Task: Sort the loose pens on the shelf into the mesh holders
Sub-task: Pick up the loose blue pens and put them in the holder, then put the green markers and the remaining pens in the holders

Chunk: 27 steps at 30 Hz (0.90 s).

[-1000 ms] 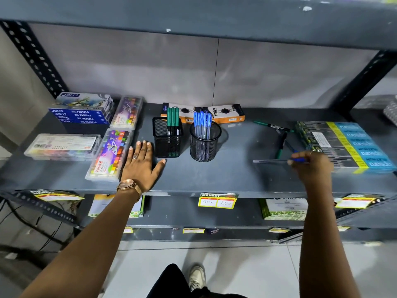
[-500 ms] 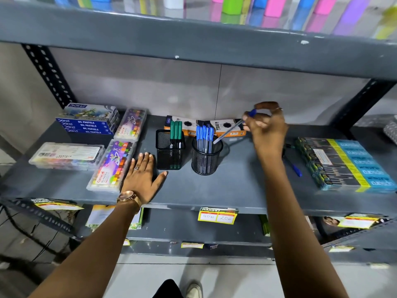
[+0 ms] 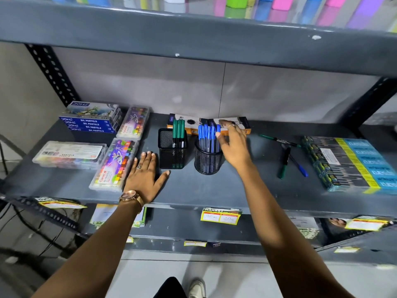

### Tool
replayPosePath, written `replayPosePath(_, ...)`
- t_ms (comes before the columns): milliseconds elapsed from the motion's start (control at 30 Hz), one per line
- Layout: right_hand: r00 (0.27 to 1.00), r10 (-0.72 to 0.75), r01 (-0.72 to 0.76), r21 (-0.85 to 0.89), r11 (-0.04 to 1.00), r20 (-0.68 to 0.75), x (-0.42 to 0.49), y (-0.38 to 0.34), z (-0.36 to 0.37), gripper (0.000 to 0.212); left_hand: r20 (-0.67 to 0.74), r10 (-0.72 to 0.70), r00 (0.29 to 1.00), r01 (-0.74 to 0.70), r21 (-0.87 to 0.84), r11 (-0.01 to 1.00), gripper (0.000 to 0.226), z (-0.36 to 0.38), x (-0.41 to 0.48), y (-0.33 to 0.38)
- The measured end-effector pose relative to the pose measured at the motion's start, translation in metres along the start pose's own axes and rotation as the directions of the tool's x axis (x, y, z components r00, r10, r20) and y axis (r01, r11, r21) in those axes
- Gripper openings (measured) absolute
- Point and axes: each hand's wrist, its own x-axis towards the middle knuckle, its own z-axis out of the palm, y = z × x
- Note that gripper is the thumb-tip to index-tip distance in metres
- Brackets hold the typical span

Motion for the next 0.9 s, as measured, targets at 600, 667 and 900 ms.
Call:
replayPosePath(600, 0.599, 0.751, -0.800, -0.187, 0.570, -0.278, -0.060, 0.099, -0.076, 0.050, -0.035, 0.000, 0.999, 0.000, 0.001, 1.000, 0.094, 0.005, 0.003, -0.004)
replayPosePath(667, 0.598, 0.742, -0.801, -0.198, 0.565, -0.303, -0.058, 0.098, -0.079, 0.043, -0.032, 0.002, 0.999, -0.002, -0.002, 1.000, 0.094, 0.005, 0.003, -0.004)
replayPosePath(900, 0.656, 0.550, -0.607, 0.071, 0.791, -0.518, -0.050, 0.084, -0.104, 0.034, -0.034, 0.006, 0.999, -0.007, -0.023, 1.000, 0.094, 0.004, 0.003, -0.004)
